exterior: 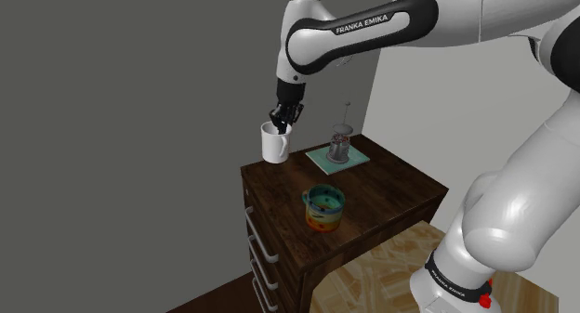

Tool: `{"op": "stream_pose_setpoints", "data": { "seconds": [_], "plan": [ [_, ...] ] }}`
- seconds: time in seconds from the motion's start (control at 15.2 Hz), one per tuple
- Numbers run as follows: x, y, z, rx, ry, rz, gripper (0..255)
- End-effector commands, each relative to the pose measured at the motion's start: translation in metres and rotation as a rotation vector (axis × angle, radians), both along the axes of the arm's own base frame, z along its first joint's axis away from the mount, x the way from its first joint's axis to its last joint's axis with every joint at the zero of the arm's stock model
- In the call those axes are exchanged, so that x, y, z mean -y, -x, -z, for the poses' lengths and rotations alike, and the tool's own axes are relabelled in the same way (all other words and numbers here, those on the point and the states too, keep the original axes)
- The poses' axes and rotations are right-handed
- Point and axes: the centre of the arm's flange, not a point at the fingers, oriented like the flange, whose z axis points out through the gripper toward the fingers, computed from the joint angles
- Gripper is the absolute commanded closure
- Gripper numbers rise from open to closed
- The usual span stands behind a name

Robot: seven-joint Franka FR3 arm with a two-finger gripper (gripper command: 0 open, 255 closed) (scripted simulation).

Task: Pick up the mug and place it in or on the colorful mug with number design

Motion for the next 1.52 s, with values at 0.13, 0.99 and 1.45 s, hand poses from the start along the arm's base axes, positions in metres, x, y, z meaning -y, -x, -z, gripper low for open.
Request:
{"op": "stream_pose_setpoints", "data": {
  "seconds": [0.13, 0.99, 1.45],
  "plan": [
    [0.002, 0.013, -0.015, 0.0, 0.0, 0.0, 255],
    [0.031, 0.175, -0.03, 0.0, 0.0, 0.0, 255],
    [0.031, 0.175, 0.007, 0.0, 0.0, 0.0, 255]
  ]
}}
